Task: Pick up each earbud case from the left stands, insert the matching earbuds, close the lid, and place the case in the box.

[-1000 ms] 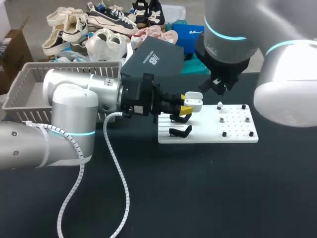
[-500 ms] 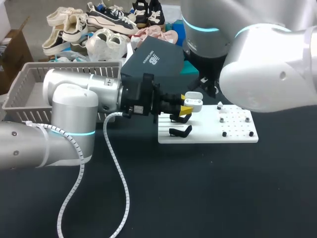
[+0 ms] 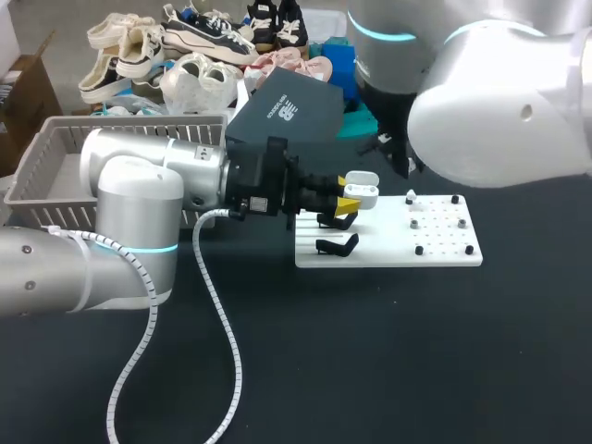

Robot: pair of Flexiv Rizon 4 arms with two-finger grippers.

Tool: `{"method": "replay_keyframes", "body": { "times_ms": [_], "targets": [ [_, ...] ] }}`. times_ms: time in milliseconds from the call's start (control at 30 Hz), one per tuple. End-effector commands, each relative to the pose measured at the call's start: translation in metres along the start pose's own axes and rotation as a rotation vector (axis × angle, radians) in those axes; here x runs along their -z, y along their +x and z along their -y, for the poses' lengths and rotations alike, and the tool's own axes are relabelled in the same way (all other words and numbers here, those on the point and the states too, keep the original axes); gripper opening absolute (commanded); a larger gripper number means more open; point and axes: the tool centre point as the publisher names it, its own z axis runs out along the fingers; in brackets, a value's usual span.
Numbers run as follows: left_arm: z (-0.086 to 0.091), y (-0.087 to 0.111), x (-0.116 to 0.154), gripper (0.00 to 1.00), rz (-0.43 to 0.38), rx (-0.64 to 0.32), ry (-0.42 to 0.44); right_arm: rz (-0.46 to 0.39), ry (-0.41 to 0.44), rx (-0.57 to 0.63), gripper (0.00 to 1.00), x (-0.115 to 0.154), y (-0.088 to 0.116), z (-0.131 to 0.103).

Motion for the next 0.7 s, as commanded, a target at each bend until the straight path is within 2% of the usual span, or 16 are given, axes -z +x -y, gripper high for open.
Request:
{"method": "replay_keyframes", "body": {
  "times_ms": [33, 333, 700],
  "targets": [
    [-0.002, 0.001, -0.001, 0.00, 0.002, -0.001, 0.003, -0.153, 0.040, -0.196, 0.00, 0.004, -0.012, -0.004],
    [-0.002, 0.001, -0.001, 0.00, 0.002, -0.001, 0.003, -0.219, 0.066, -0.211, 0.00, -0.001, -0.008, -0.018],
    [-0.002, 0.001, -0.001, 0.00, 0.002, -0.001, 0.003, -0.215, 0.068, -0.210, 0.00, -0.001, -0.008, -0.020]
  ]
}}
